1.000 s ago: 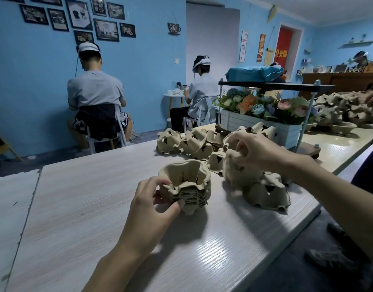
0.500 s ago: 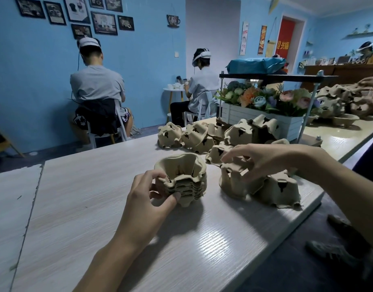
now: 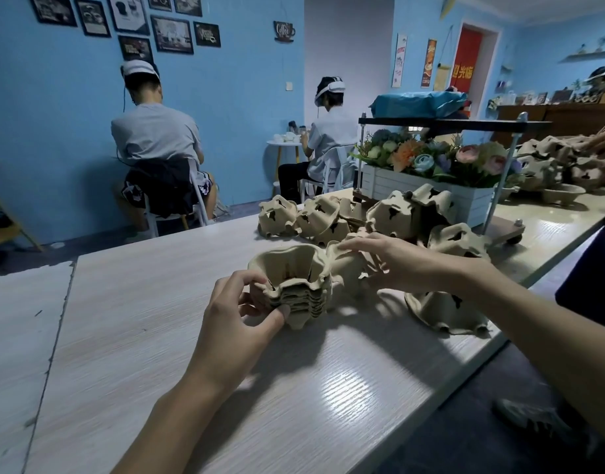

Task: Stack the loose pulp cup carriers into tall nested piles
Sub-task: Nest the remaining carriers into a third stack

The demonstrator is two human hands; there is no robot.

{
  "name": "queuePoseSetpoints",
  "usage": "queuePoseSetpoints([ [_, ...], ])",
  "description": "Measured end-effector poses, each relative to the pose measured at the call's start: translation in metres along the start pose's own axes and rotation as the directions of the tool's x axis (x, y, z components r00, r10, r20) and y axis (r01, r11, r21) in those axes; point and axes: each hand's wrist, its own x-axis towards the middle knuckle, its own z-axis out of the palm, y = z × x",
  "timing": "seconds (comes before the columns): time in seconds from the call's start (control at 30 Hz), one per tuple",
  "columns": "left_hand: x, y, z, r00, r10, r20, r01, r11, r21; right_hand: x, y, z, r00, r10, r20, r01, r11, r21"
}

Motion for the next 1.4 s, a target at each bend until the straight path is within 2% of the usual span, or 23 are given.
queuePoseSetpoints([
  [0.07,0.000,-0.001,-0.001,1.000,-0.003,0.005,0.003,1.000,0.001,0.005,-0.001,0.000,0.998,-0.007,-0.060,0.006,1.000,-0.014],
  [0.13,0.000,-0.001,-0.002,1.000,-0.003,-0.001,0.003,1.000,0.002,0.006,0.004,0.002,0.985,0.067,-0.159,-0.062,0.997,0.038],
  [0.17,0.001,-0.002,-0.002,1.000,0.000,-0.005,0.000,1.000,0.006,0.004,0.006,0.005,0.969,0.100,-0.225,-0.076,0.991,0.113],
  [0.23,0.001,-0.002,-0.003,1.000,0.006,-0.008,-0.006,1.000,0.018,0.000,0.007,0.016,0.928,0.196,-0.317,-0.061,0.920,0.388],
  [0.3,0.001,-0.003,-0.003,1.000,0.008,-0.005,-0.008,1.000,0.021,-0.007,0.002,0.030,0.927,0.275,-0.256,-0.057,0.777,0.627],
  [0.33,0.001,-0.003,-0.003,1.000,0.009,-0.005,-0.009,1.000,0.020,-0.009,0.001,0.037,0.937,0.278,-0.210,-0.082,0.762,0.642],
  [0.4,0.001,-0.003,-0.003,1.000,0.011,-0.002,-0.011,1.000,0.015,-0.012,0.000,0.041,0.959,0.242,-0.149,-0.137,0.852,0.505],
  [0.47,0.001,-0.002,-0.003,1.000,0.007,0.001,-0.007,1.000,0.011,-0.014,-0.007,0.035,0.972,0.200,-0.127,-0.128,0.894,0.430],
  [0.6,0.001,-0.003,-0.003,1.000,-0.002,0.000,0.002,1.000,0.006,-0.014,-0.013,0.024,0.984,0.175,-0.030,-0.141,0.872,0.470],
  [0.67,0.001,-0.003,-0.003,1.000,0.000,-0.002,0.000,1.000,-0.005,-0.014,-0.013,0.025,0.986,0.162,-0.027,-0.132,0.878,0.460],
  [0.8,0.001,-0.004,-0.003,1.000,0.008,-0.012,-0.008,1.000,0.001,-0.018,-0.012,0.033,0.955,0.230,-0.190,-0.119,0.878,0.464],
  [0.9,0.001,-0.005,-0.002,1.000,0.009,-0.013,-0.009,1.000,0.006,-0.018,-0.016,0.034,0.895,0.303,-0.328,-0.104,0.856,0.506],
  [0.97,0.000,-0.005,-0.002,1.000,0.017,-0.008,-0.017,1.000,0.005,-0.018,-0.025,0.028,0.816,0.358,-0.455,-0.003,0.789,0.615],
  [1.03,0.001,-0.005,-0.002,1.000,0.029,-0.005,-0.029,1.000,0.008,-0.018,-0.038,0.021,0.788,0.355,-0.502,0.154,0.677,0.720],
  [1.1,0.000,-0.005,0.000,0.999,0.042,0.012,-0.042,0.999,0.009,-0.015,-0.052,0.020,0.833,0.280,-0.477,0.222,0.621,0.752],
  [1.27,-0.001,-0.004,0.003,0.999,-0.002,0.052,0.007,0.995,-0.099,-0.002,-0.067,0.032,0.922,0.119,-0.368,0.220,0.621,0.752],
  [1.4,-0.002,-0.004,0.004,0.997,-0.034,0.066,0.040,0.995,-0.091,-0.003,-0.062,0.037,0.960,0.074,-0.269,0.133,0.727,0.674],
])
